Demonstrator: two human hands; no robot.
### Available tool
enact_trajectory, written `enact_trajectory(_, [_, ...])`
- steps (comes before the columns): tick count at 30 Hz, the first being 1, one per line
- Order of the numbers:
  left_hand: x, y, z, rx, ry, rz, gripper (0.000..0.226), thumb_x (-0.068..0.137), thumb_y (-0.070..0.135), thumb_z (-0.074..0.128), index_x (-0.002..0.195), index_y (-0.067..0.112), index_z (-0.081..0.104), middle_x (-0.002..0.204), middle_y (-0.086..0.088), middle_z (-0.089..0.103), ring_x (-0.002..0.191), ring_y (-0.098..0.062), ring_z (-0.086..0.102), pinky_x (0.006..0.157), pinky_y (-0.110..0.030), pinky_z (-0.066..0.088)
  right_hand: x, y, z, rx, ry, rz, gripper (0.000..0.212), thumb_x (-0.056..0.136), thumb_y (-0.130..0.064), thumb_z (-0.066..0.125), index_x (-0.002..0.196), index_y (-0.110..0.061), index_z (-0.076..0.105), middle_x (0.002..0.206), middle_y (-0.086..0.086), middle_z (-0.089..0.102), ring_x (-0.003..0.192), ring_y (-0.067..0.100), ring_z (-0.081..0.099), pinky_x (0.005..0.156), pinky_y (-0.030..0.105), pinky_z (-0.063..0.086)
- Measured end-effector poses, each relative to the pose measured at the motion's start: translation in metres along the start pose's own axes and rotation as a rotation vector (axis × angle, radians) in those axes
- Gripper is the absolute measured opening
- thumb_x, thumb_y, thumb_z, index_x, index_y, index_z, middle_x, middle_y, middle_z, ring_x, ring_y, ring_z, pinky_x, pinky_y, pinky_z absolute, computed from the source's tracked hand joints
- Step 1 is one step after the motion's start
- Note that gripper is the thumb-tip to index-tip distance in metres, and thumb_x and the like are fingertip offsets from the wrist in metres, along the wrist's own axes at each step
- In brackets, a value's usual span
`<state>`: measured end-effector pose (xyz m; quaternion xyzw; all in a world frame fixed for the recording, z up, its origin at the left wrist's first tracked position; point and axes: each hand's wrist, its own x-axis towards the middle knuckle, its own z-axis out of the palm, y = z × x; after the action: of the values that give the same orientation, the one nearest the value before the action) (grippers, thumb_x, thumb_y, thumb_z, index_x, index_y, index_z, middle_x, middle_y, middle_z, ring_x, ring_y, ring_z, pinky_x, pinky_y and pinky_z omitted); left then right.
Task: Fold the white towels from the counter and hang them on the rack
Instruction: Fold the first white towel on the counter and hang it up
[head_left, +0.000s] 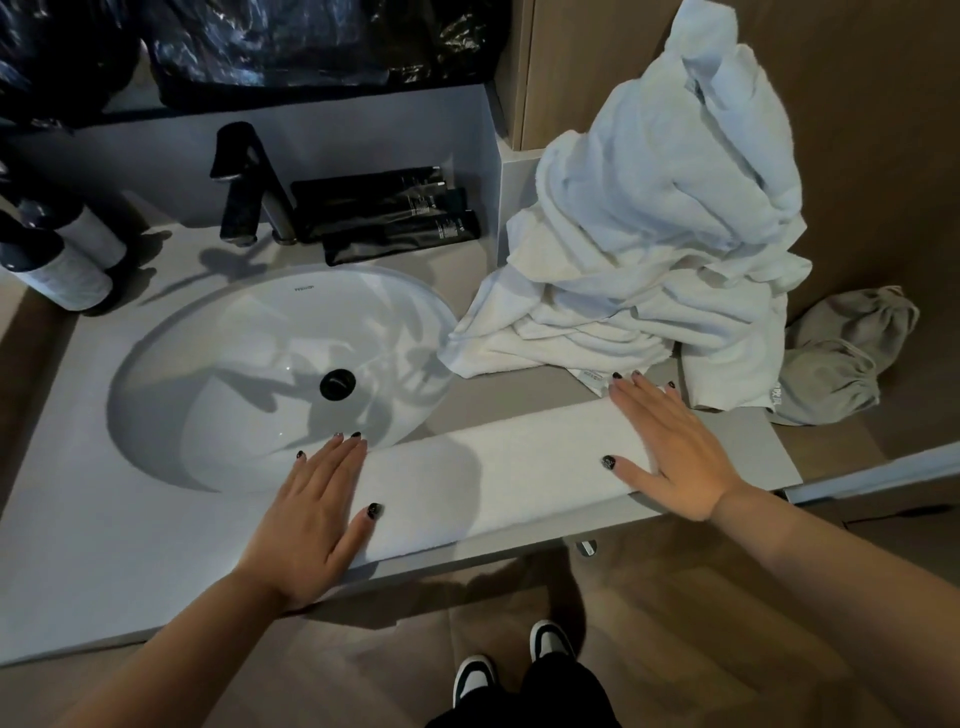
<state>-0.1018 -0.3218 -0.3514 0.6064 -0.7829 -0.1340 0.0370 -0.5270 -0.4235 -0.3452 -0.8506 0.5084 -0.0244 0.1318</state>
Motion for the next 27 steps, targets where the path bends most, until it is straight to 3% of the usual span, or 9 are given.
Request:
enact_trajectory(5, [0.027,0.017,-0.018,0.161,-0.163,-0.01,0.1,0.08,0.069,-0.025,0.157,0.012,0.004,0.165,-0.006,0.01,0.151,-0.02,-0.003,0.118,-0.043,-0.013,0.0,-0.007,-0.005,-0.031,-0.033,0.079,0.091,0.084,-0.08,0.008,0.155,-0.023,0.0,0.162,-0.007,0.0,0.149,0.007,-0.012,0.12,0.028,-0.009])
enact_trajectory(7, [0.05,0.04,-0.027,0.125,-0.208,0.015,0.103,0.074,0.071,-0.029,0.158,0.02,0.002,0.166,0.0,0.006,0.152,-0.018,-0.002,0.116,-0.046,-0.013,0.0,-0.014,-0.01,-0.053,-0.066,0.101,0.096,0.081,-0.081,0.0,0.155,-0.021,-0.004,0.16,-0.007,-0.01,0.147,0.009,-0.019,0.119,0.029,-0.015])
enact_trajectory(10, [0.085,0.086,-0.024,-0.025,-0.224,0.049,0.082,0.09,0.069,-0.003,0.157,0.023,0.011,0.164,0.002,0.017,0.151,-0.015,0.01,0.122,-0.04,0.0,-0.013,-0.039,-0.01,0.095,0.076,0.187,0.084,0.091,-0.067,0.024,0.157,-0.019,0.006,0.162,-0.005,-0.007,0.149,0.012,-0.018,0.119,0.029,-0.011])
enact_trajectory(12, [0.098,0.107,-0.012,-0.066,-0.208,0.049,0.069,0.098,0.06,0.017,0.157,0.023,0.016,0.161,0.0,0.024,0.148,-0.017,0.021,0.121,-0.035,0.012,-0.03,-0.068,-0.002,0.277,0.289,0.283,0.061,0.095,-0.038,0.052,0.15,-0.019,0.033,0.159,-0.002,0.02,0.149,0.014,0.005,0.121,0.031,0.008])
enact_trajectory(15, [0.099,0.119,-0.001,-0.051,-0.088,0.012,0.081,0.085,0.063,0.004,0.153,0.027,0.027,0.153,0.004,0.039,0.138,-0.018,0.035,0.113,-0.034,0.025,-0.053,-0.119,0.013,0.607,0.487,0.527,0.046,0.085,-0.007,0.071,0.122,-0.024,0.051,0.127,-0.006,0.044,0.124,0.009,0.037,0.111,0.032,0.035])
enact_trajectory(18, [0.085,0.124,0.004,-0.084,-0.014,-0.036,0.083,0.083,0.063,0.003,0.151,0.027,0.034,0.144,0.004,0.047,0.13,-0.021,0.042,0.107,-0.036,0.033,-0.061,-0.152,0.023,0.956,0.464,0.831,0.043,0.083,-0.008,0.075,0.116,-0.023,0.05,0.113,-0.01,0.044,0.109,0.011,0.049,0.1,0.028,0.045])
enact_trajectory(21, [0.067,0.136,0.009,-0.153,-0.023,-0.121,0.08,0.083,0.066,0.008,0.147,0.028,0.038,0.139,0.003,0.047,0.125,-0.022,0.043,0.103,-0.039,0.037,-0.056,-0.164,0.033,1.289,0.507,1.036,0.038,0.083,-0.008,0.075,0.112,-0.014,0.051,0.105,0.001,0.055,0.091,0.013,0.057,0.083,0.027,0.049])
enact_trajectory(24, [0.054,0.147,0.014,-0.337,-0.028,-0.224,0.056,0.091,0.061,0.038,0.138,0.032,0.048,0.131,0.004,0.05,0.122,-0.021,0.046,0.103,-0.041,0.04,-0.051,-0.177,0.037,1.744,0.48,1.075,0.023,0.087,-0.011,0.071,0.105,0.0,0.061,0.09,0.011,0.07,0.084,0.021,0.067,0.074,0.033,0.057])
enact_trajectory(27, [0.046,0.153,0.018,-0.563,-0.054,-0.308,0.032,0.093,0.049,0.053,0.119,0.032,0.06,0.115,0.004,0.058,0.109,-0.019,0.056,0.097,-0.04,0.047,-0.057,-0.188,0.043,1.9,0.413,1.014,0.025,0.089,-0.015,0.07,0.113,-0.011,0.061,0.105,0.012,0.073,0.099,0.027,0.07,0.087,0.042,0.056])
